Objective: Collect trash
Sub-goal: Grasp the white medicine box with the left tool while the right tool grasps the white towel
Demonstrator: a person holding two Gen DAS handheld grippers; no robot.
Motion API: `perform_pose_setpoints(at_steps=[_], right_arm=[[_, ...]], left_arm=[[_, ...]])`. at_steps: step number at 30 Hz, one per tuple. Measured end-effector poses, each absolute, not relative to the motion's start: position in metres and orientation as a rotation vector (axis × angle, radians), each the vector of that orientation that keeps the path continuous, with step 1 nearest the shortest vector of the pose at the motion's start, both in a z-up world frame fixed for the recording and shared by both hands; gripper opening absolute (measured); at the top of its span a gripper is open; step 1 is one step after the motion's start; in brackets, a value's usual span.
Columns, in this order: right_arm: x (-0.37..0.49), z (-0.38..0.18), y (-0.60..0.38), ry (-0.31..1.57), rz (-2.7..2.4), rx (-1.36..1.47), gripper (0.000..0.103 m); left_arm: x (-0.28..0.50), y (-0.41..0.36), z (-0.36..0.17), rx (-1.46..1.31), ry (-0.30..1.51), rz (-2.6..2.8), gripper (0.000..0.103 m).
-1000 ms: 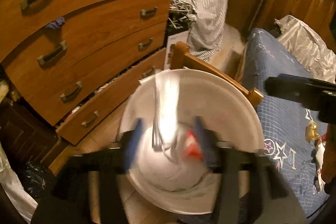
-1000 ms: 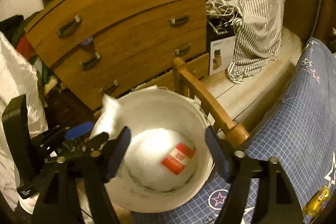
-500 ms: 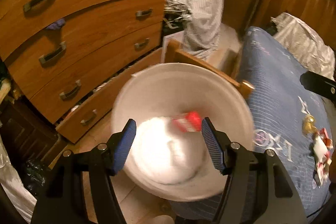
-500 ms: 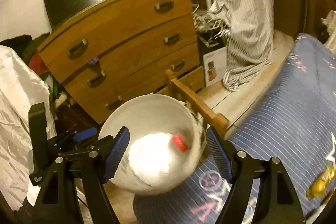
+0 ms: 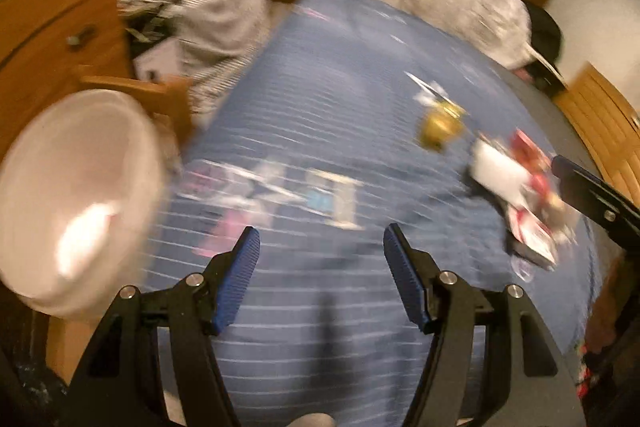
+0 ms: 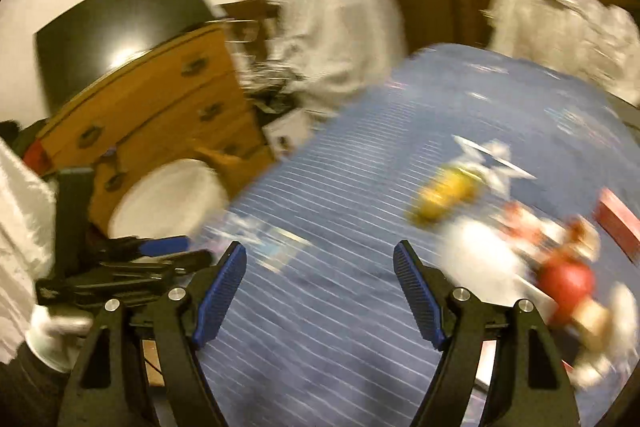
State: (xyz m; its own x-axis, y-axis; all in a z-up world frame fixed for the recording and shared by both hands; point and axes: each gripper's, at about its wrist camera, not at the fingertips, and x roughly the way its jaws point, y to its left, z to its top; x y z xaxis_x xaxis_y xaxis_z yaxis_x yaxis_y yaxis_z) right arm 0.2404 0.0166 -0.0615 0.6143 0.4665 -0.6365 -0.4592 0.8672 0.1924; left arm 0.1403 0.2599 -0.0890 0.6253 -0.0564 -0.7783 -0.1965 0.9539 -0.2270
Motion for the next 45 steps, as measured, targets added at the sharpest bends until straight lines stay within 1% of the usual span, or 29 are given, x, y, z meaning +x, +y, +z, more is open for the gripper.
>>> perform_pose_setpoints(at_steps=[5, 8, 13, 18, 21, 27, 30, 33, 35, 40, 45], right_arm=[[0.236, -0.105, -0.099, 0.808, 0.370, 0.047, 0.077], [0.230, -0.127, -0.144, 0.835, 0.317, 0.072, 0.077], [0.236, -0.157, -0.179, 0.863, 0.308, 0.081, 0.077], [0.243, -0.179, -0.172, 0.897, 0.383, 0.109, 0.077], [0.231, -0.179, -0.160, 0.910, 0.472, 0.181, 0.077], [0.197, -0.178, -0.116, 0.916, 0.682, 0.305, 0.077], [0.183, -0.174, -0.086, 0.918, 0.773, 0.302, 0.077], [0.174, -0.168, -0.076, 0.909, 0.791, 0.293, 0.077], [0.168, -0.162, -0.086, 0.881, 0.759, 0.281, 0.077], [0.148, -0.138, -0.148, 0.742, 0.446, 0.209, 0.077], [0.170, -0.155, -0.205, 0.808, 0.137, 0.223, 0.077]], left_arm=[[0.160, 0.176, -0.112, -0.247, 0.957, -0.049, 0.062], [0.165, 0.144, -0.119, -0.216, 0.983, -0.094, 0.062], [0.174, 0.105, -0.132, -0.187, 1.032, -0.165, 0.062], [0.172, 0.084, -0.141, -0.186, 1.060, -0.186, 0.062], [0.173, 0.083, -0.145, -0.197, 1.070, -0.169, 0.062], [0.166, 0.125, -0.131, -0.294, 1.015, -0.075, 0.068], [0.166, 0.150, -0.130, -0.337, 1.003, -0.019, 0.069], [0.164, 0.155, -0.127, -0.356, 0.997, 0.001, 0.069], [0.164, 0.144, -0.125, -0.335, 0.996, -0.015, 0.071], [0.176, 0.090, -0.125, -0.223, 0.991, -0.077, 0.084], [0.200, 0.051, -0.137, -0.145, 1.006, -0.060, 0.085]])
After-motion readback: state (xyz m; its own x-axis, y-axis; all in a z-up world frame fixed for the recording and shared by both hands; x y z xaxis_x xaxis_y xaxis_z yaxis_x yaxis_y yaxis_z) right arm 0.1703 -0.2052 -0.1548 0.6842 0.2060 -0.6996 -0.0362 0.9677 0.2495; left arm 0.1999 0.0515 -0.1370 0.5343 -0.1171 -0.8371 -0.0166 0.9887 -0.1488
